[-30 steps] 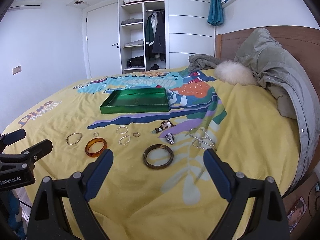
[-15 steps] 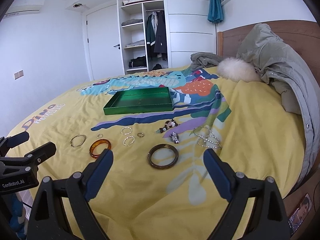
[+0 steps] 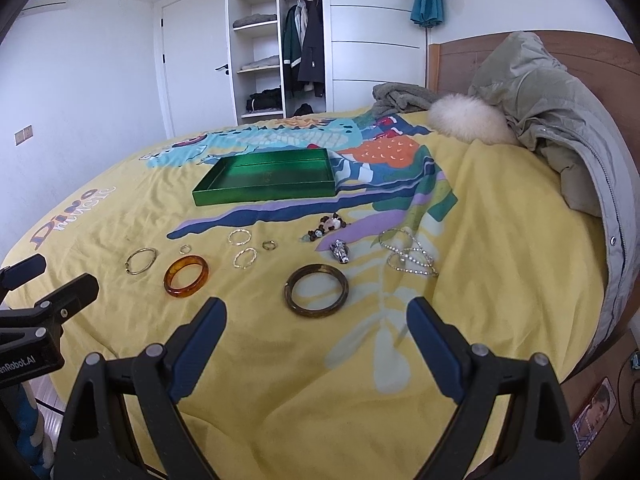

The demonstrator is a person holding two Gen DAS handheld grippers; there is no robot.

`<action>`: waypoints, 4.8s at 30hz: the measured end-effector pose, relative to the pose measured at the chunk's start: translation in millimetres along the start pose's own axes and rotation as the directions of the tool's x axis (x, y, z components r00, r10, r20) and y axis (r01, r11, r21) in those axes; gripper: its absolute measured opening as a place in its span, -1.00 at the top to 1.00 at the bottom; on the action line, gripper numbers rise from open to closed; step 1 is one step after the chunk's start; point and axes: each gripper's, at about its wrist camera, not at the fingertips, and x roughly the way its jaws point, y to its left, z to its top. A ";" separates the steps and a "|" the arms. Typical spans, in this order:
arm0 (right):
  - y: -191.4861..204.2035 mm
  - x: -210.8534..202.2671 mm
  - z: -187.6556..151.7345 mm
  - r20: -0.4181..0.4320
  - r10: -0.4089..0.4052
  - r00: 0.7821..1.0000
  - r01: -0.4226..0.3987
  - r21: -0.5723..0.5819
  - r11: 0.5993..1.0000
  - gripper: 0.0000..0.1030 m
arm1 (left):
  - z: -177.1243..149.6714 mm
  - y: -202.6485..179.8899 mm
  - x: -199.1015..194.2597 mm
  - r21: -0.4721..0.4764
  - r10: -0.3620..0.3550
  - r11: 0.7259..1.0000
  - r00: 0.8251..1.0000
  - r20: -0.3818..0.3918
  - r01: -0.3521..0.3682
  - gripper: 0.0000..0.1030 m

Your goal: Organize jewelry

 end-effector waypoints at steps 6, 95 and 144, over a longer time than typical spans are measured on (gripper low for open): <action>0.8 2.2 1.3 -0.008 -0.002 1.000 0.002 -0.008 1.000 -0.79 | 0.1 2.5 4.6 -0.011 -0.007 1.000 1.000 -0.012 0.007 -0.99; -56.4 133.4 -4.2 -0.182 0.113 0.977 -0.117 -0.014 0.993 0.84 | -3.2 12.4 186.7 0.022 0.093 0.996 0.936 -0.339 -0.091 0.81; -36.9 -49.9 75.9 0.211 0.126 0.969 -0.108 -0.093 0.990 0.84 | 102.0 14.6 -39.5 -0.029 0.036 0.999 0.985 0.169 -0.031 0.82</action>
